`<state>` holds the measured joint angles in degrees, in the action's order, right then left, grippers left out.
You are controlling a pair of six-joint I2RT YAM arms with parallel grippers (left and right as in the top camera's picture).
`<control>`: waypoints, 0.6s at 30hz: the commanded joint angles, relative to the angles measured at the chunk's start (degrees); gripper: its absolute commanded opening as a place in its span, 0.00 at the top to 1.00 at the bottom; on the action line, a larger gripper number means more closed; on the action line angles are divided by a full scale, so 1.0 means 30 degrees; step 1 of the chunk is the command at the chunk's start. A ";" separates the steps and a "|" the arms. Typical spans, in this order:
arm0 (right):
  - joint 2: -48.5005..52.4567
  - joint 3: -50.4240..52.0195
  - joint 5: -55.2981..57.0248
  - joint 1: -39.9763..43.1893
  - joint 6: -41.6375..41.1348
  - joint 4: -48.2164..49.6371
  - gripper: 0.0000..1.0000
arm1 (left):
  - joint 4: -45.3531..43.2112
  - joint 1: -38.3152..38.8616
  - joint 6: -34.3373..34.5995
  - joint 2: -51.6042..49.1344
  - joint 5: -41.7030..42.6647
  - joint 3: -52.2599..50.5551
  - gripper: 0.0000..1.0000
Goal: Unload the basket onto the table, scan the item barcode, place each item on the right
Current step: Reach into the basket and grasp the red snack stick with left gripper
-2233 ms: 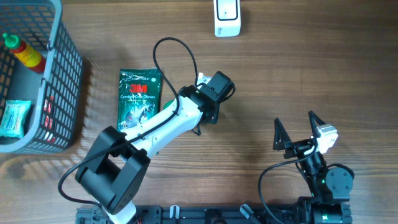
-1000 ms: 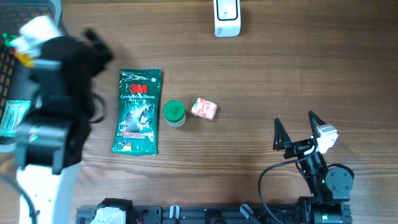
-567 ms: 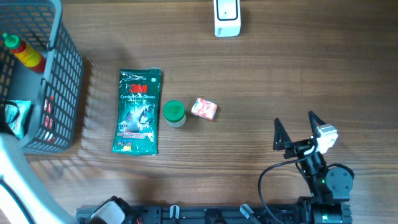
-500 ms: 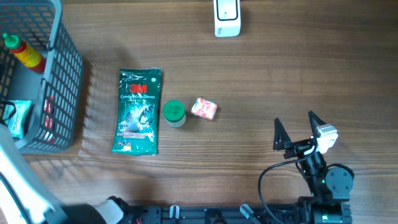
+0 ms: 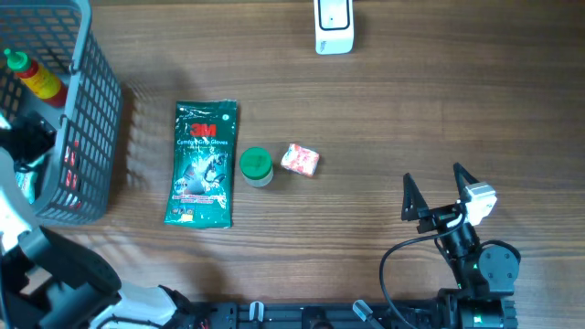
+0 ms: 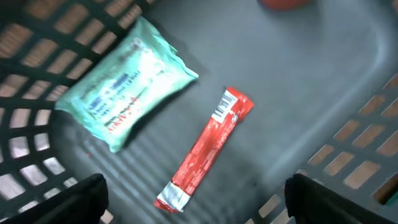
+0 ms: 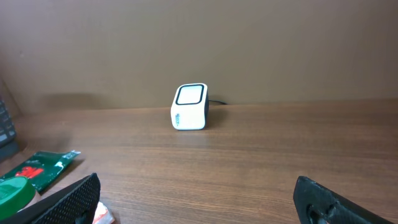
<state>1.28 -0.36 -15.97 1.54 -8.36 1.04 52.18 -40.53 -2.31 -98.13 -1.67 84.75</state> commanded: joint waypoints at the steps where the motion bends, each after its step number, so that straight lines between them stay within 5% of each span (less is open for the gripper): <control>1: -0.0080 0.0015 0.0306 -0.0153 -0.0226 0.0058 0.00 | 0.0138 0.0168 -0.1158 -0.1377 -0.0197 0.0160 0.07; 15: -0.0080 0.0015 0.0306 -0.0153 -0.0219 0.0058 0.00 | -0.0138 0.0138 -0.2608 -0.3942 -0.0648 -0.0831 0.17; 18: -0.0080 0.0015 0.0306 -0.0153 -0.0219 0.0058 0.00 | -0.0612 0.0138 -0.3555 -0.3942 -0.0379 -0.1763 0.13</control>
<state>1.28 -0.36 -15.94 1.54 -8.38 1.04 51.53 -40.18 -8.78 -109.21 -3.14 82.72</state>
